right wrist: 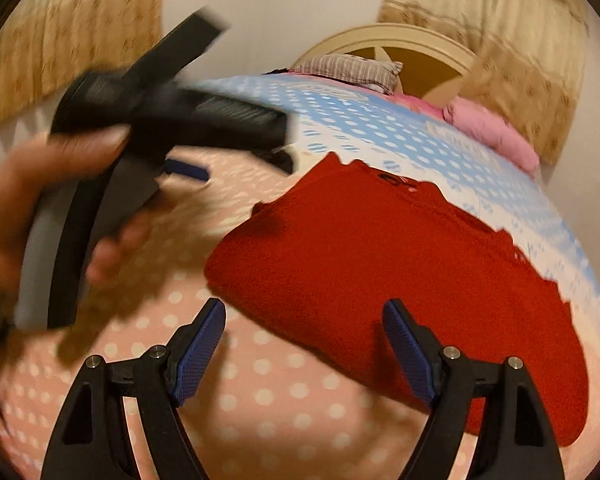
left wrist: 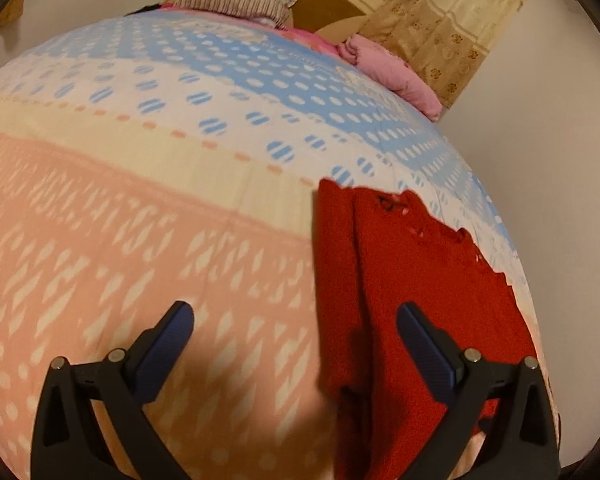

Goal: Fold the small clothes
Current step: 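Grasp the end of the folded sweater with the left tool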

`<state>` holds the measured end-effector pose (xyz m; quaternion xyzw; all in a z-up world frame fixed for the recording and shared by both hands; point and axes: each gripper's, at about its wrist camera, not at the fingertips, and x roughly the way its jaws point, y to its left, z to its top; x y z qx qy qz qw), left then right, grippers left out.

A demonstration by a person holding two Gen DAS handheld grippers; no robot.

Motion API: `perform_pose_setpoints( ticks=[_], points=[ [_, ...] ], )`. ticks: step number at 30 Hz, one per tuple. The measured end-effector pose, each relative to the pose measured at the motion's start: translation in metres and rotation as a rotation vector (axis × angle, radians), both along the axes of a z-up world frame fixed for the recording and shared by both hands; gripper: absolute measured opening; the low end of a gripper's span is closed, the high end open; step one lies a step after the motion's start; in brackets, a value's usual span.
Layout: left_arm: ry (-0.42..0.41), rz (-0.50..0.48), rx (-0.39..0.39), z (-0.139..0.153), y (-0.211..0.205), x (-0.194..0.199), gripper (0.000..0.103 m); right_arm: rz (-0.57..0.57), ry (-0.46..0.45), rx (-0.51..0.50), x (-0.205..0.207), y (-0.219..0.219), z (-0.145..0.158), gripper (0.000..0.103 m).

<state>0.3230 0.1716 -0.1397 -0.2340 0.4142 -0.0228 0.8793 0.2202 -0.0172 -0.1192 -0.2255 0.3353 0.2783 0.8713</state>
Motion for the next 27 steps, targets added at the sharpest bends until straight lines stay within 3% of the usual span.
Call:
perform_pose_setpoints(
  ticks=[7,14,19,24,25,26,27],
  points=[
    [0.041,-0.057,-0.031,-0.010,-0.010,0.035,0.103,-0.028,-0.154,-0.161,-0.008,0.026,-0.012,0.081],
    [0.042,-0.098,-0.010,-0.014,-0.018,0.053,0.100,-0.021,-0.169,-0.210,-0.010,0.033,-0.023,0.079],
    [0.043,-0.113,-0.018,-0.015,-0.021,0.062,0.094,-0.001,-0.163,-0.220,-0.009,0.038,-0.023,0.057],
    [0.036,-0.137,-0.019,-0.015,-0.028,0.069,0.083,0.011,-0.165,-0.231,-0.009,0.040,-0.025,0.045],
    [0.032,-0.143,-0.016,-0.015,-0.029,0.070,0.071,0.012,-0.165,-0.232,-0.008,0.040,-0.026,0.040],
    [0.032,-0.151,-0.018,-0.016,-0.030,0.071,0.052,0.016,-0.165,-0.236,-0.008,0.041,-0.026,0.036],
    [0.034,-0.154,-0.025,-0.017,-0.030,0.072,0.043,0.020,-0.162,-0.239,-0.008,0.042,-0.027,0.027]
  ],
)
